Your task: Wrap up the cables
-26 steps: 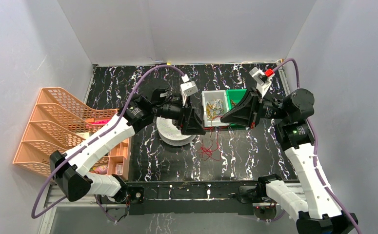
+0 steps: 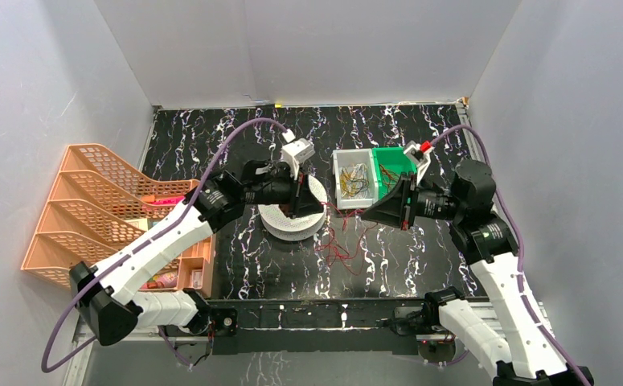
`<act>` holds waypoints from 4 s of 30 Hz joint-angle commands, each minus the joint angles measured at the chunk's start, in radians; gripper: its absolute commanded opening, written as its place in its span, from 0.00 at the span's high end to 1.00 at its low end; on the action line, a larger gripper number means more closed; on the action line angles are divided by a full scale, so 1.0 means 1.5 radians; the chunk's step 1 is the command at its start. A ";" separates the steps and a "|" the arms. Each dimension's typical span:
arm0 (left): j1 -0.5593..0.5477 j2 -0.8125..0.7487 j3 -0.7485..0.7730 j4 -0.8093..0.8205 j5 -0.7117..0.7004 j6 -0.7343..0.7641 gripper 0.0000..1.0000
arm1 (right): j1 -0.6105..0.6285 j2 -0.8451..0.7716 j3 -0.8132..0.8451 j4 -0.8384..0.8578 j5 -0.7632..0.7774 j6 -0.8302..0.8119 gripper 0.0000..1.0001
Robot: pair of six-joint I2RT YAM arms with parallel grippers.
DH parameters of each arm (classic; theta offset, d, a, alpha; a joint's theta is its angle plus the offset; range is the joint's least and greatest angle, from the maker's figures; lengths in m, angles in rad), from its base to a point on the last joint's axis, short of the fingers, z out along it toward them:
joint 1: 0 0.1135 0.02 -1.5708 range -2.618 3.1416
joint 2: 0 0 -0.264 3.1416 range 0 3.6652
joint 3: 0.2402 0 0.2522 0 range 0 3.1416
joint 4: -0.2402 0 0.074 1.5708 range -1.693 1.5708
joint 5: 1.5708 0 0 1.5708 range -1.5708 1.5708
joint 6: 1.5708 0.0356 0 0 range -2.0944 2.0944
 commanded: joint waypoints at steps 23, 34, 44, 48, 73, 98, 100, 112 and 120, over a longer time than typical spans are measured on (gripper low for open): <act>-0.002 -0.069 0.043 -0.030 -0.229 -0.106 1.00 | 0.003 -0.110 -0.206 -0.193 0.371 0.082 0.18; -0.002 -0.093 0.008 -0.035 -0.251 -0.123 1.00 | 0.019 -0.060 -0.273 -0.191 0.441 0.151 0.29; -0.002 -0.093 -0.007 -0.038 -0.248 -0.131 1.00 | 0.241 0.043 -0.286 -0.090 0.633 0.294 0.34; -0.002 -0.093 -0.010 -0.041 -0.244 -0.130 1.00 | 0.321 0.102 -0.286 -0.056 0.706 0.348 0.38; -0.002 -0.130 -0.033 -0.067 -0.242 -0.113 1.00 | 0.481 0.310 -0.235 0.024 0.893 0.445 0.62; -0.002 -0.169 -0.096 -0.069 -0.188 -0.169 1.00 | 0.491 0.178 -0.155 -0.144 1.060 0.422 1.00; -0.001 -0.174 -0.106 -0.064 -0.165 -0.178 1.00 | 0.492 0.129 -0.122 -0.200 1.113 0.411 1.00; -0.003 -0.125 -0.133 0.071 0.067 -0.216 0.92 | 0.492 0.002 0.197 -0.363 1.369 0.257 1.00; -0.013 -0.082 -0.173 0.109 0.064 -0.218 0.15 | 0.492 0.002 0.308 -0.274 1.392 0.092 1.00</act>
